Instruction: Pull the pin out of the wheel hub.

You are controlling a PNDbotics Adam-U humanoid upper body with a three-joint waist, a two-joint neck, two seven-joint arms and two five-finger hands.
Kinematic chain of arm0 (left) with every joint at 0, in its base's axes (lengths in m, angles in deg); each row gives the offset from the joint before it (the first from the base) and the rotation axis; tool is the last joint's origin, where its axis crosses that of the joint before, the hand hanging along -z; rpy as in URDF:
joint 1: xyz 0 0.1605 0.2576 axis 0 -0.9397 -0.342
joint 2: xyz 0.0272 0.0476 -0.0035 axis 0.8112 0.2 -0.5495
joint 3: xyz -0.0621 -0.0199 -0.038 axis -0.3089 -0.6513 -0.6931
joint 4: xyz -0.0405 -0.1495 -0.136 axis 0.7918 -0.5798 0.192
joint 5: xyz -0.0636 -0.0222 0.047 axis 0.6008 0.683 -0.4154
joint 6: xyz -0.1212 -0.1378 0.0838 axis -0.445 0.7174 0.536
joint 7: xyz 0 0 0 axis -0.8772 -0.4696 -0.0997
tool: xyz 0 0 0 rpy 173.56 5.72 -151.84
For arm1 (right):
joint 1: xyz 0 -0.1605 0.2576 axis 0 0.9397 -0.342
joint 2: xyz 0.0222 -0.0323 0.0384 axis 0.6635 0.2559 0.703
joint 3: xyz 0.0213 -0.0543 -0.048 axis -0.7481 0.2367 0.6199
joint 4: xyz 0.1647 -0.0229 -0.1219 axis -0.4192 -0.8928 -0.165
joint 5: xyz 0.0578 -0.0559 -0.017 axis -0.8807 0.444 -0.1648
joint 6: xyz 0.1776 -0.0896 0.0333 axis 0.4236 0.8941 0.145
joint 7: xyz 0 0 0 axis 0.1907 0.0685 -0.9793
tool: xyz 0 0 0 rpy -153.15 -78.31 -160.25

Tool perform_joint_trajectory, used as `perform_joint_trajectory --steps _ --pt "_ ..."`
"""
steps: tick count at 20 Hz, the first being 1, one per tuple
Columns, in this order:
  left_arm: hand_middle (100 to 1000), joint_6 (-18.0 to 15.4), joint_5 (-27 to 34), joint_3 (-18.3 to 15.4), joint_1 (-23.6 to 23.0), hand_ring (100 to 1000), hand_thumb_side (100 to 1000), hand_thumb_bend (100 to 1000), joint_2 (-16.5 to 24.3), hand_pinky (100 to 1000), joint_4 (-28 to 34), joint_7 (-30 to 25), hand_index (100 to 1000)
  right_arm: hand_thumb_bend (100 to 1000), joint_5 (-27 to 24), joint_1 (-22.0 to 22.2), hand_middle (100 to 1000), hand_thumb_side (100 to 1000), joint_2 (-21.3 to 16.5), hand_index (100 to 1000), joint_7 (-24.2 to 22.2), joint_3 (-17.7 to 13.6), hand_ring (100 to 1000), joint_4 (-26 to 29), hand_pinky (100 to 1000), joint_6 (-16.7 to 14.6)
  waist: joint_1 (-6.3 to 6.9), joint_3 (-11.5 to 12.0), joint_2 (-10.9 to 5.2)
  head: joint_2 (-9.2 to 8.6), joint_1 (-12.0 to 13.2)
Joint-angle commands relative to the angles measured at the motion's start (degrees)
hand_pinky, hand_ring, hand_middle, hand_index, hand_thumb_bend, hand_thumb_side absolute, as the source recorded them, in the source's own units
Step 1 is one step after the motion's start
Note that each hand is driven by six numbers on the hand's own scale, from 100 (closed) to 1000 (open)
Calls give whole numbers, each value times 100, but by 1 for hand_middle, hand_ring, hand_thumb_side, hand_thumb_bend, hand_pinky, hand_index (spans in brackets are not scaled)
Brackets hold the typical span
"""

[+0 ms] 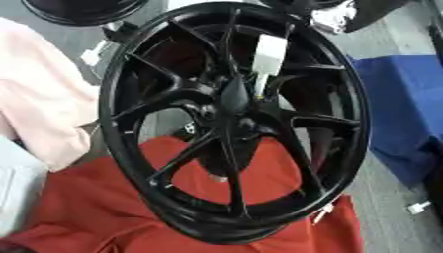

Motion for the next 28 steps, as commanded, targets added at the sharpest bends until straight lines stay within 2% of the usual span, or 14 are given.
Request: perform_joint_trajectory --steps 1,6,9,12,14,17,21,28 --pt "554 -16 20 -61 23 575 627 292 73 657 33 14 780 100 244 -68 798 519 -43 851 -373 28 858 -48 877 -249 20 16 -80 8 9" --pt "554 -17 22 -60 28 574 628 292 85 657 10 7 780 131 567 -82 796 586 -51 860 -539 165 862 -87 869 -292 0 23 -87 29 -2" --pt "554 -20 22 -63 24 574 628 292 91 657 -4 8 780 154 729 -114 798 576 -70 862 -519 174 865 -33 868 -346 -10 21 -97 31 -11" --pt "553 -24 15 -70 8 573 628 292 101 657 -16 12 780 134 759 -158 797 546 -87 862 -442 192 865 -7 868 -373 -24 11 -118 31 -10" --pt "553 -26 3 -86 -23 573 628 291 124 657 -26 23 780 100 708 -164 788 564 -98 865 -380 225 859 -20 869 -294 -47 -26 -139 31 49" --pt "553 -27 -30 -128 -117 572 627 290 189 657 -38 58 779 100 369 -153 781 612 -128 867 -346 363 854 -171 876 85 -99 -136 -187 31 242" --pt "551 -30 -54 -174 -204 571 627 290 223 657 -50 108 779 100 173 -124 792 598 -194 869 -242 478 866 -192 882 464 -133 -227 -210 31 326" --pt "551 -45 -46 -169 -197 571 632 283 214 658 -62 111 779 118 634 -82 799 610 -177 879 -36 509 877 -145 879 354 -133 -230 -196 31 303"
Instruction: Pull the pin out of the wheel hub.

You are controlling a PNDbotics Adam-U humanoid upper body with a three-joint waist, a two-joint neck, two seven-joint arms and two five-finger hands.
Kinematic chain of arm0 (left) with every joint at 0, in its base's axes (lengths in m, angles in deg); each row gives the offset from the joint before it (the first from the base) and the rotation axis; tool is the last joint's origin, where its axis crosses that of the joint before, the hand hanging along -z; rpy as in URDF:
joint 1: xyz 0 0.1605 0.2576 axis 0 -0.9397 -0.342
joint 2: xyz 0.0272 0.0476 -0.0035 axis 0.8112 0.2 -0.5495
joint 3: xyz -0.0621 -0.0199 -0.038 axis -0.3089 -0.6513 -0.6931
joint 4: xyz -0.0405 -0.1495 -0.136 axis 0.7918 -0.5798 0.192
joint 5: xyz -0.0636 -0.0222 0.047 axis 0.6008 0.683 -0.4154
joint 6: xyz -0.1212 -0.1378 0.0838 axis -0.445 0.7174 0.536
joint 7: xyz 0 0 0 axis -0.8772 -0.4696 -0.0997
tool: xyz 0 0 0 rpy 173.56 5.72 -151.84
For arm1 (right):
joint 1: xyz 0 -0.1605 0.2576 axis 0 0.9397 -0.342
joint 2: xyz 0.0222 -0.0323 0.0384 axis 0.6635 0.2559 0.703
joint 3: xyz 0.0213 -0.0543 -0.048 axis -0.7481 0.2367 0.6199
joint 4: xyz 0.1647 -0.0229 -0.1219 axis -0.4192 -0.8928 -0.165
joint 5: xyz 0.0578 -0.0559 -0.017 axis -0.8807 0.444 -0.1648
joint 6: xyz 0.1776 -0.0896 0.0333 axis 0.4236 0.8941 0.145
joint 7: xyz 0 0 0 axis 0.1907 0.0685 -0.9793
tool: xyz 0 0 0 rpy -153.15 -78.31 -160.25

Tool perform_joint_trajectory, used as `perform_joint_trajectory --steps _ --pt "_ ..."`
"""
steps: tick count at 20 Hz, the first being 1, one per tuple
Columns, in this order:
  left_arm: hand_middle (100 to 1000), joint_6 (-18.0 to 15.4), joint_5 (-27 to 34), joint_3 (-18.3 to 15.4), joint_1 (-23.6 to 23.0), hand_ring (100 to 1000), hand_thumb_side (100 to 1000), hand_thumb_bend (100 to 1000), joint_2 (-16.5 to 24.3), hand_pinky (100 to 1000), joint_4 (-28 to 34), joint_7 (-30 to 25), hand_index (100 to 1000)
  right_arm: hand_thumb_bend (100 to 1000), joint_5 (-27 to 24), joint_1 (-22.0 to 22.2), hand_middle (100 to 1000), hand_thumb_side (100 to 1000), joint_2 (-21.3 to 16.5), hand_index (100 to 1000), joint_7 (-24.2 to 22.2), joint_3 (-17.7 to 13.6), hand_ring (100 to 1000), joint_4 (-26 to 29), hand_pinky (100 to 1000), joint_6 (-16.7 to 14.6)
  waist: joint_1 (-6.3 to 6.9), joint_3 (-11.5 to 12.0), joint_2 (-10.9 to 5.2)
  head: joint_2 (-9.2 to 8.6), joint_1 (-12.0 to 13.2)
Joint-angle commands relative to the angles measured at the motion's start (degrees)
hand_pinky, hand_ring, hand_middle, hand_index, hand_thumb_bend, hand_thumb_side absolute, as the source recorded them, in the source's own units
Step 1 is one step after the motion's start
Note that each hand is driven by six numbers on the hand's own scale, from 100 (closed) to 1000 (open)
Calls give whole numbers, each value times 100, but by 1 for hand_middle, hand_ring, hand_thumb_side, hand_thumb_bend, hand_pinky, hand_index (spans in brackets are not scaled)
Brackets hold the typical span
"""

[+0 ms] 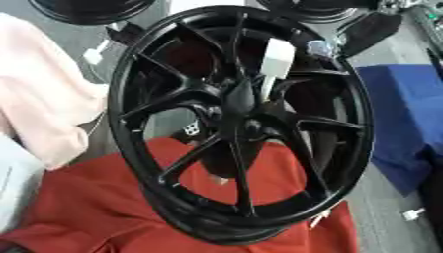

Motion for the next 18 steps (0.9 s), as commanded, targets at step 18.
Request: perform_joint_trajectory --steps 18 --pt "550 -25 -15 -45 68 570 643 267 156 667 33 -5 779 130 1125 0 723 737 115 882 628 -43 876 -184 867 -361 45 50 -39 30 -285"
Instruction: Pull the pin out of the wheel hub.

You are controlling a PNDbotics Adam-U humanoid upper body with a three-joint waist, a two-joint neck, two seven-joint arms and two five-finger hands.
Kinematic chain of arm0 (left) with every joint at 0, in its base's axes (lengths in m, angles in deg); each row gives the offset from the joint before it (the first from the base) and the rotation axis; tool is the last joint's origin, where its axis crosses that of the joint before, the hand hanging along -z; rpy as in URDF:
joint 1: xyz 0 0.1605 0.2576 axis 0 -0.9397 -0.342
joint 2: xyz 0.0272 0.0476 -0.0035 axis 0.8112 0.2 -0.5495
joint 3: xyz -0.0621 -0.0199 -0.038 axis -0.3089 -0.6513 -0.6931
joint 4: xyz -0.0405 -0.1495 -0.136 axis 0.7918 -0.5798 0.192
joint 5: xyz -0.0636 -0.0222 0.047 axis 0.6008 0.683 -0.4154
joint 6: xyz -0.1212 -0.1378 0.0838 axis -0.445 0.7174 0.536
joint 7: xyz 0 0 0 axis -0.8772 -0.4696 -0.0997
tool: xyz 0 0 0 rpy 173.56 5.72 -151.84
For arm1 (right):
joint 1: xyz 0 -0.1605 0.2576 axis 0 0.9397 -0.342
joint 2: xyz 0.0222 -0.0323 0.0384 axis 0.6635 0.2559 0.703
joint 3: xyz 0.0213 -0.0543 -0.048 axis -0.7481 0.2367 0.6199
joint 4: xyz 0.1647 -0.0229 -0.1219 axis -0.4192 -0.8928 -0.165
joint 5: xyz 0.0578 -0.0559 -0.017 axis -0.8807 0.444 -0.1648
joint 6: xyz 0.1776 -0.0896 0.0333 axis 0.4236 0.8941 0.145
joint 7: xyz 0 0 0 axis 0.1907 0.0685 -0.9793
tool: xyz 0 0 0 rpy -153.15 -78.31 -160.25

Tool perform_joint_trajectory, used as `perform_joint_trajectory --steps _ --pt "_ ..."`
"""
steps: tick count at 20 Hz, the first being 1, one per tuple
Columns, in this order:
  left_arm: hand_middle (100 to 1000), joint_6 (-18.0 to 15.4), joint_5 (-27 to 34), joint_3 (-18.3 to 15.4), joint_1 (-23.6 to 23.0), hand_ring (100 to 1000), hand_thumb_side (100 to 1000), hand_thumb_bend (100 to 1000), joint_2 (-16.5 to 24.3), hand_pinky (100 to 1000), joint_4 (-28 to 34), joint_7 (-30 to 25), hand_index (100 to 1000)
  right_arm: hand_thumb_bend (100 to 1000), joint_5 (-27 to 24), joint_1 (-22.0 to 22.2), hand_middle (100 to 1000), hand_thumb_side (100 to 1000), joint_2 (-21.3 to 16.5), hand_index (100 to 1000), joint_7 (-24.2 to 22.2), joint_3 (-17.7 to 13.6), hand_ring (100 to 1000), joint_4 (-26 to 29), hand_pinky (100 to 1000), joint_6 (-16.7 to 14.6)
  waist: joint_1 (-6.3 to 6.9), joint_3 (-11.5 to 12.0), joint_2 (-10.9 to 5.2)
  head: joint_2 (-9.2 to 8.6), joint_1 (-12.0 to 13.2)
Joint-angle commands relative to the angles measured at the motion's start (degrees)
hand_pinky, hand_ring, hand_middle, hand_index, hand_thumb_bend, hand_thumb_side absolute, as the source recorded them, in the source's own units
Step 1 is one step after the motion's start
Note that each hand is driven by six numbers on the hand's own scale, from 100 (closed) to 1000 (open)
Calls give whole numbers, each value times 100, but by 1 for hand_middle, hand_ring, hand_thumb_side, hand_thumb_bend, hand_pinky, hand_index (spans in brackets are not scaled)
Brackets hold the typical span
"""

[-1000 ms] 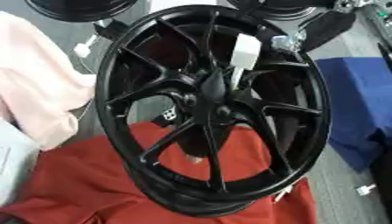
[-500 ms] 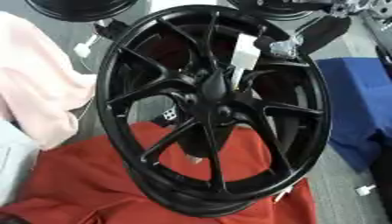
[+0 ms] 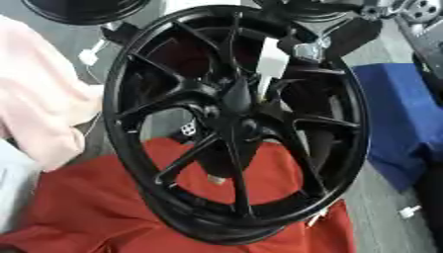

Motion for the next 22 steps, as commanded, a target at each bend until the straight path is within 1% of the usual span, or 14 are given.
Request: perform_joint_trajectory --steps 1,3,4,7,13,22 --pt "550 -16 -9 -45 50 570 643 267 156 667 62 -7 779 130 107 -54 723 737 -48 882 13 -49 876 -27 867 -33 44 8 -68 30 -49" --pt "550 -18 -8 -45 51 570 643 267 155 667 61 -10 779 130 125 -53 723 737 -38 882 9 -52 876 -43 867 -46 46 8 -67 30 -51" --pt "549 -19 -7 -45 52 569 644 266 155 668 61 -11 779 110 129 -50 687 759 -35 882 8 -51 876 -49 868 -49 46 8 -66 30 -51" --pt "549 -29 -2 -38 67 569 643 267 147 668 61 -28 779 116 179 0 687 759 13 884 -41 -53 877 -89 868 -43 53 12 -62 30 -38" --pt "548 -47 7 -36 68 568 646 264 132 670 54 -48 779 134 378 50 692 750 49 892 35 -96 880 -137 867 -77 53 34 -37 30 -30" --pt "548 -47 20 -25 83 570 648 262 120 672 48 -65 778 117 600 91 664 763 92 897 51 -108 878 -260 864 -178 53 47 3 30 -34"
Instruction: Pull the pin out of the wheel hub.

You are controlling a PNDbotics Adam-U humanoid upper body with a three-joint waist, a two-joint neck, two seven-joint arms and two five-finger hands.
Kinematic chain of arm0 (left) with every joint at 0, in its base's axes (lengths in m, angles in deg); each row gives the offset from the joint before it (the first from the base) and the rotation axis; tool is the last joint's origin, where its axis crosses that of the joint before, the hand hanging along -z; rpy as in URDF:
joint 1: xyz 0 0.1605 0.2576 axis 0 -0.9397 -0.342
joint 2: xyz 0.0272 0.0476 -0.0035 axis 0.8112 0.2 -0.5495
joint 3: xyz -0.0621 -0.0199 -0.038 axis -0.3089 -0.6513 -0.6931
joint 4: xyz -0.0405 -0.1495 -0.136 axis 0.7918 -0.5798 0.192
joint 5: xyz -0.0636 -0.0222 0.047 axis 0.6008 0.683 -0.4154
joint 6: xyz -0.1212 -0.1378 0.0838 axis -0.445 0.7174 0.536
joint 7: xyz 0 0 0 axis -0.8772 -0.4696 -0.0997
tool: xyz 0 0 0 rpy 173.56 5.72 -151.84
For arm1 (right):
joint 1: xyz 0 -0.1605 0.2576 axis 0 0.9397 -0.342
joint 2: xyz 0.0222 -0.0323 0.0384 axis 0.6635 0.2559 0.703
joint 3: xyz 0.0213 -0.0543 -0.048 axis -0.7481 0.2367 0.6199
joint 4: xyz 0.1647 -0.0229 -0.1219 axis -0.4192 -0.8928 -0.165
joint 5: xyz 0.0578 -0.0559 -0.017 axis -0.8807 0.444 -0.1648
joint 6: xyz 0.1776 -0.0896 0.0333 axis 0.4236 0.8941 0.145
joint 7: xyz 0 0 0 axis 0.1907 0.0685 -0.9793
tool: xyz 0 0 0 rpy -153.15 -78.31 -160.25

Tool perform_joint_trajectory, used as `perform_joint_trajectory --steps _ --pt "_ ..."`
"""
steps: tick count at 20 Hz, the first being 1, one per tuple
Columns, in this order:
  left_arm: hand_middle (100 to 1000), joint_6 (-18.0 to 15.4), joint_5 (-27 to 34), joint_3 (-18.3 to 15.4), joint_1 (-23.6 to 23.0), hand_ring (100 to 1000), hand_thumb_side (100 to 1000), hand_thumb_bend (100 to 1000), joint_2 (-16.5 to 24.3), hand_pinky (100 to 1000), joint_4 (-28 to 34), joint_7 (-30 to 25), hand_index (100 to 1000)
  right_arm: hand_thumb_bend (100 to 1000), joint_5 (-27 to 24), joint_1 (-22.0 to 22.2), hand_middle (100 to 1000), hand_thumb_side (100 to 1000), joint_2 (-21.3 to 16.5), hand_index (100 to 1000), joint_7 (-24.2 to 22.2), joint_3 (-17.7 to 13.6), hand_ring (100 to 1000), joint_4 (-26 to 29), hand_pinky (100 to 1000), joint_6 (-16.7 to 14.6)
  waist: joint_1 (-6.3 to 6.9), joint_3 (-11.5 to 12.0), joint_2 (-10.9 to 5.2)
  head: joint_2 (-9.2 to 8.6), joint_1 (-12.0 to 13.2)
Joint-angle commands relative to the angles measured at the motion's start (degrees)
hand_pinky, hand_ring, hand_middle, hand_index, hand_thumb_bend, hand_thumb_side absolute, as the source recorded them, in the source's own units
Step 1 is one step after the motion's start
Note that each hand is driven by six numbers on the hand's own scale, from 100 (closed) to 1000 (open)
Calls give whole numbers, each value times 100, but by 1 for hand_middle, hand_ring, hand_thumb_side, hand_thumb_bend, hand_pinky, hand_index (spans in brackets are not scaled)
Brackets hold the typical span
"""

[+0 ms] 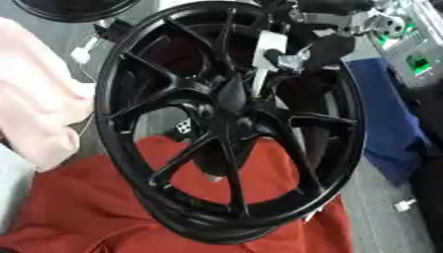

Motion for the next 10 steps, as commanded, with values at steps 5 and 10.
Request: perform_joint_trajectory --steps 5,10 --pt "550 -8 9 -26 40 571 650 261 121 673 49 -30 778 128 137 -56 633 722 -78 902 46 -133 866 -76 856 -45 37 16 -60 30 -31" --pt "551 1 7 -22 47 571 650 258 122 674 47 -42 777 132 99 -41 613 696 -58 898 79 -149 857 -108 852 -32 37 27 -40 30 -50"
